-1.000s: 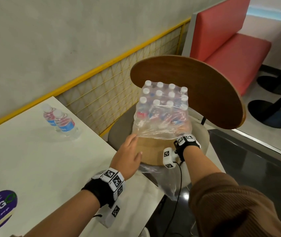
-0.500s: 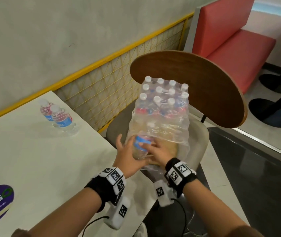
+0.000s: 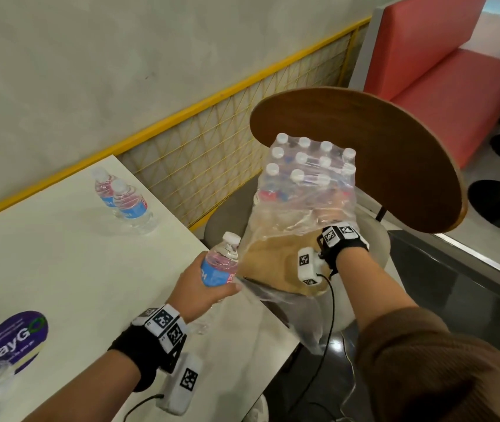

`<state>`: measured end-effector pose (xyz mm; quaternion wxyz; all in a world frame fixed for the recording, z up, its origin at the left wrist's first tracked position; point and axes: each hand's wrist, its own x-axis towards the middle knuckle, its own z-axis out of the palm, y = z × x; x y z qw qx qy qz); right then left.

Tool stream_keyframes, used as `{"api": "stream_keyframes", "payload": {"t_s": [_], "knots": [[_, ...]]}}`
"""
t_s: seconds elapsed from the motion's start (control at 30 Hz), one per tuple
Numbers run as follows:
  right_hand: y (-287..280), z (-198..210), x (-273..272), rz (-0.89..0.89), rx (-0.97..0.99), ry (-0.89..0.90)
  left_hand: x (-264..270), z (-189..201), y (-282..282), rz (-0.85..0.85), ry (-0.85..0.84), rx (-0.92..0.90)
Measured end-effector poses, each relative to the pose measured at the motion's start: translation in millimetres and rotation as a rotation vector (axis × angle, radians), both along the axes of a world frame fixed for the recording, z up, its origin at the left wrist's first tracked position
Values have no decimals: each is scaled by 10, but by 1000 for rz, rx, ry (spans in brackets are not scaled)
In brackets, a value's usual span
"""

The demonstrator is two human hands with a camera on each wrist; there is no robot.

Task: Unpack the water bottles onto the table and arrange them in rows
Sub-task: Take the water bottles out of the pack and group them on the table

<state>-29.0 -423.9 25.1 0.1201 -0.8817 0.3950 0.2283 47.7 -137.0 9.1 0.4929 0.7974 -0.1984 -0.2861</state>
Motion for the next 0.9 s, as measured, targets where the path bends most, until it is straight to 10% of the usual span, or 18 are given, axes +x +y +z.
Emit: {"api": "stream_keyframes", "payload": {"t_s": [0.13,0.4,0.53,0.67,0.9], "knots": [[38,-96,111,-25,40,-2,41,23,76,59,-4,-14],[313,-293,-116,-502,482,-519,156,24,176,151,21,-35],[850,-159,-298,-792,837,-1050,149,39,318,186,80,-112],[1359,-311,-334,-974,1185,-1154,74,66,613,249,129,-158],[2733,-189,-70,-303,1225,-1076,-10,-25,1505,434,52,-149]]}}
